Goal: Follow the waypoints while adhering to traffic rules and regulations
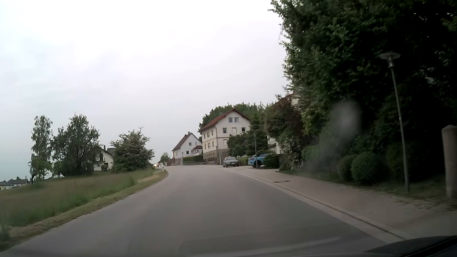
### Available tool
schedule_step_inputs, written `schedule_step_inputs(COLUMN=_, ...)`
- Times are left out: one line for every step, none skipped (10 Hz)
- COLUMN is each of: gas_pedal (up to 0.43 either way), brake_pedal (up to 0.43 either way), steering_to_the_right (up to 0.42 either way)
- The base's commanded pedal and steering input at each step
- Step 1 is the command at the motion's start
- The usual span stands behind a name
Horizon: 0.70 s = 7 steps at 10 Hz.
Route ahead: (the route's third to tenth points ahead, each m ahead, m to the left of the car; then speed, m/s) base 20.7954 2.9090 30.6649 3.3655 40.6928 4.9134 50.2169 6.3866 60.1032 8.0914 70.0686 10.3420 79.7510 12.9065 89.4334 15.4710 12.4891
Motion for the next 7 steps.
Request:
schedule_step_inputs(gas_pedal=0.138, brake_pedal=0.000, steering_to_the_right=-0.014)
schedule_step_inputs(gas_pedal=0.138, brake_pedal=0.000, steering_to_the_right=-0.014)
schedule_step_inputs(gas_pedal=0.138, brake_pedal=0.000, steering_to_the_right=-0.015)
schedule_step_inputs(gas_pedal=0.138, brake_pedal=0.000, steering_to_the_right=-0.015)
schedule_step_inputs(gas_pedal=0.138, brake_pedal=0.000, steering_to_the_right=-0.017)
schedule_step_inputs(gas_pedal=0.130, brake_pedal=0.000, steering_to_the_right=-0.017)
schedule_step_inputs(gas_pedal=0.130, brake_pedal=0.000, steering_to_the_right=-0.017)
